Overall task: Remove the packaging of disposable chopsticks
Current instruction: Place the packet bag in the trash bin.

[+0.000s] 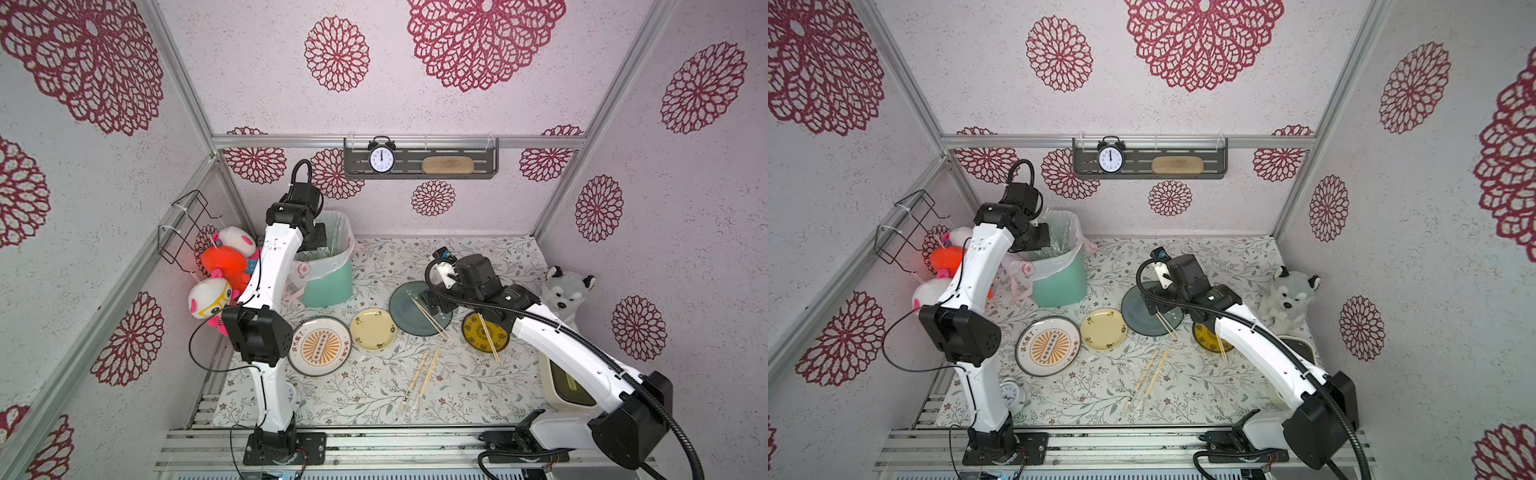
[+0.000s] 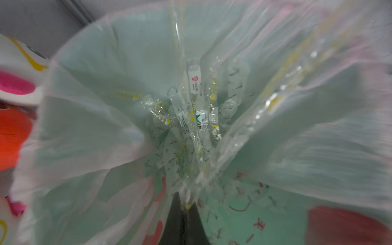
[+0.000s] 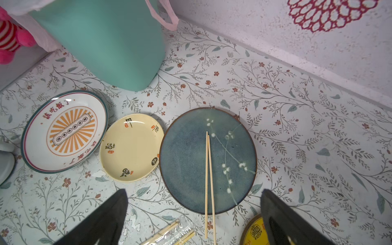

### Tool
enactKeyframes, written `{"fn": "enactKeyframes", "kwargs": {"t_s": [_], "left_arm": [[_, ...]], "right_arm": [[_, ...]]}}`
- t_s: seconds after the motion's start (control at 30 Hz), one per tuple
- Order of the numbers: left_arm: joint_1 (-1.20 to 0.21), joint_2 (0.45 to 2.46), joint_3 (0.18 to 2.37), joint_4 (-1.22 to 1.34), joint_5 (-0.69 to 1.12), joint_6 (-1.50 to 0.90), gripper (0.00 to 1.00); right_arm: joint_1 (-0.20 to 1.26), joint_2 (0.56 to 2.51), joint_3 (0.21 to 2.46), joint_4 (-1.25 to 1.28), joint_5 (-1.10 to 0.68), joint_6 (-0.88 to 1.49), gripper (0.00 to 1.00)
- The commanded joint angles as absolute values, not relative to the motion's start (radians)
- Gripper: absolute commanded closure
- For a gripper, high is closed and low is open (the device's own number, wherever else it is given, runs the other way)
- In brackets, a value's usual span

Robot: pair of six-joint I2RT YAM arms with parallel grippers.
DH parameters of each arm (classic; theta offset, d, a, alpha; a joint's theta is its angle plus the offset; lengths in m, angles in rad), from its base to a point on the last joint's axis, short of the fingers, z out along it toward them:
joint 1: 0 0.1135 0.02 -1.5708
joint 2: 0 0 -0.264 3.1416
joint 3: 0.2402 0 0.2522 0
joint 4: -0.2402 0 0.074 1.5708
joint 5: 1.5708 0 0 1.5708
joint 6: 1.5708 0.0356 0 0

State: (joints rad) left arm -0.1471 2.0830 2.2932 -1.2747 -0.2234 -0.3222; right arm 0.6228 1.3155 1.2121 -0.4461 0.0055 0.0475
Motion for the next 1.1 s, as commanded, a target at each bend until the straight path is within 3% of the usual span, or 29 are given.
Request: {"fn": "enactKeyframes", "kwargs": {"t_s": [0.0,0.03,0.07,0.17,0.23,0.27,0.67,0.83,1.07], "left_arm": [[-0.150,2.166,2.374,-1.432,-0.250,-0.311,1.00],[-0.155,2.167,2.379,-1.420,-0.254,-0.307,1.00],[-0.161,2.156,2.377,-1.402,-0.261,-0.307,0.94],[-0.167,2.108,2.383,-1.365,-0.276,-0.305,0.63],[-0.167,2.091,2.409,-1.375,-0.315,-0.304,0.16],[-0.166,2.080,2.411,-1.376,-0.324,-0.301,0.02],[-0.177,1.930,2.318,-1.296,-0.371,-0.304,0.02],[-0.272,1.675,2.034,-1.089,-0.461,-0.309,0.02],[-0.514,1.278,1.574,-0.830,-0.506,-0.348,0.02]], "right_arm": [[0.624,1.272,1.215,-0.374,-0.009,0.072,0.01],[0.624,1.271,1.215,-0.374,-0.008,0.072,0.01],[0.624,1.272,1.214,-0.373,-0.007,0.072,0.01],[0.624,1.279,1.205,-0.366,-0.008,0.071,0.01],[0.624,1.288,1.201,-0.362,-0.018,0.071,0.01],[0.624,1.293,1.201,-0.362,-0.021,0.071,0.01],[0.624,1.276,1.186,-0.340,-0.027,0.077,0.01],[0.624,1.147,1.048,-0.210,-0.004,0.141,0.01],[0.607,0.926,0.822,-0.094,-0.013,0.253,0.01]]}}
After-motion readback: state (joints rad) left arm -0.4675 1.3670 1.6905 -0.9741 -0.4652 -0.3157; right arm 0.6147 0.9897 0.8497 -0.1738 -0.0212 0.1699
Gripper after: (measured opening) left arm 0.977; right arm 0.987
